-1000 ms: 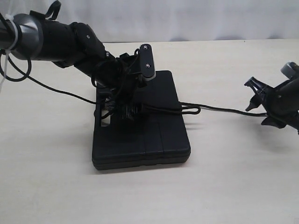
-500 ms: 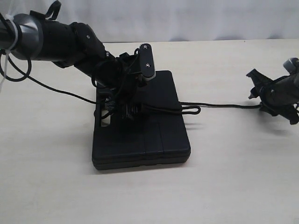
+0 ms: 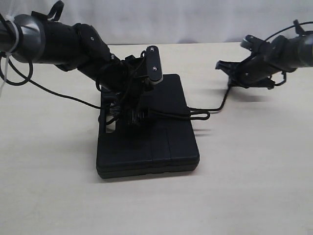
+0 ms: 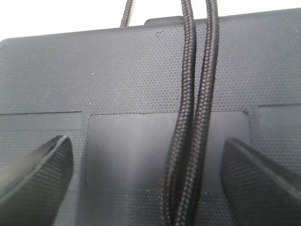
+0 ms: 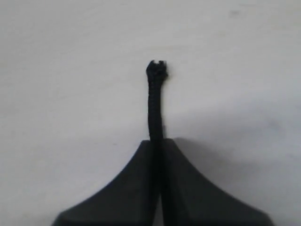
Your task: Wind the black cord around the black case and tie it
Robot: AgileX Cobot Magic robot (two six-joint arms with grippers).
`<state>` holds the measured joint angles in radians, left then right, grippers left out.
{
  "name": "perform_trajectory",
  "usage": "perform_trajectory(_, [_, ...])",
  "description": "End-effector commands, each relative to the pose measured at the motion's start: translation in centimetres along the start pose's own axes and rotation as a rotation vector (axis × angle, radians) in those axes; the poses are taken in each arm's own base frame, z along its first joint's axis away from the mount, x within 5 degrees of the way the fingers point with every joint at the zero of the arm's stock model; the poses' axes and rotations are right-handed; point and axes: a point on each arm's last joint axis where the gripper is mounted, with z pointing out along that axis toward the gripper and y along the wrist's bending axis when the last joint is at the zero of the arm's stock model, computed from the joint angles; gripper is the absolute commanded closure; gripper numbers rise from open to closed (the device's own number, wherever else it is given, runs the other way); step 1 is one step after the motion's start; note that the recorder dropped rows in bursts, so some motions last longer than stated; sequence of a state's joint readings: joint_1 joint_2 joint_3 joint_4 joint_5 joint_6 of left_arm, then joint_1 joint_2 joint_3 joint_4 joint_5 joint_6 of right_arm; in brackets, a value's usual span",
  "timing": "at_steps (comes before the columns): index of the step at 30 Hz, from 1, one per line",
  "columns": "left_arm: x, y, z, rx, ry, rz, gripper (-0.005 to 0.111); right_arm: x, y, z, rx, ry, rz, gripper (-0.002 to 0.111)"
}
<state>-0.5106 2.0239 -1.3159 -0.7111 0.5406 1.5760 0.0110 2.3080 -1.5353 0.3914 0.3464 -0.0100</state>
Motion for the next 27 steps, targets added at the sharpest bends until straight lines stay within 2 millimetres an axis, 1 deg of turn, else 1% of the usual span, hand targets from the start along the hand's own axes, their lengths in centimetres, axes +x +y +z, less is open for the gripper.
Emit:
perform_trajectory(1, [0.0,0.0,0.2,0.0,0.003,0.002,0.027,2.2,3.5,2.0,-0.035,0.158,-0.221,0.102])
perform_trajectory(2, [0.0,0.0,0.2,0.0,0.003,0.002,0.027,1.6,4.4,1.6,-0.035,0.153,-0.265,0.098])
perform_trajectory(3, [0.0,0.0,0.2,0.0,0.003,0.002,0.027,1.0,4.7,1.1,-0.03,0.164,-0.278,0.091])
perform_trajectory(4, [0.0,0.0,0.2,0.0,0.003,0.002,0.027,-0.1,5.5,-0.3,-0.028,0.201,-0.266,0.077])
perform_trajectory(6, [0.0,0.0,0.2,0.0,0.003,0.002,0.027,-0.8,5.6,-1.6,-0.003,0.238,-0.275,0.064])
perform_trajectory(7, [0.0,0.0,0.2,0.0,0.003,0.002,0.027,-1.2,5.5,-2.5,0.029,0.258,-0.309,0.058])
perform_trajectory(8, [0.0,-0.1,0.2,0.002,0.002,0.0,0.027,-1.4,5.3,-3.9,0.076,0.293,-0.348,0.054])
perform_trajectory(12, [0.0,0.0,0.2,-0.001,0.002,0.0,0.027,-1.0,5.5,-5.9,0.1,0.387,-0.345,0.054])
perform_trajectory(14, [0.0,0.0,0.2,-0.001,0.002,0.0,0.027,-0.8,5.5,-7.3,0.116,0.443,-0.349,0.054])
perform_trajectory(16, [0.0,0.0,0.2,-0.001,0.002,0.0,0.027,-0.2,5.3,-8.7,0.116,0.433,-0.343,0.054])
perform_trajectory(17, [0.0,0.0,0.2,-0.006,0.002,0.0,0.027,0.3,4.8,-9.0,0.123,0.412,-0.308,0.054])
perform_trajectory(19, [0.0,0.0,0.2,-0.009,0.002,0.0,0.027,1.4,3.7,-8.8,0.131,0.339,-0.199,0.054])
perform_trajectory(20, [0.0,0.0,0.2,-0.009,0.002,0.0,0.027,2.2,3.1,-7.9,0.12,0.278,-0.117,0.054])
perform_trajectory(21, [0.0,0.0,0.2,-0.009,0.002,0.0,0.027,2.7,2.9,-7.5,0.111,0.262,-0.086,0.054])
perform_trajectory(23, [0.0,0.0,0.2,-0.009,0.002,0.0,0.027,4.6,2.1,-5.5,0.088,0.24,-0.012,0.054])
perform_trajectory(25, [0.0,0.0,0.2,-0.009,0.002,0.0,0.027,5.2,1.6,-4.2,0.095,0.239,0.018,0.054])
perform_trajectory(27, [0.0,0.0,0.2,-0.009,0.002,0.0,0.027,5.4,1.2,-3.2,0.101,0.235,0.024,0.054])
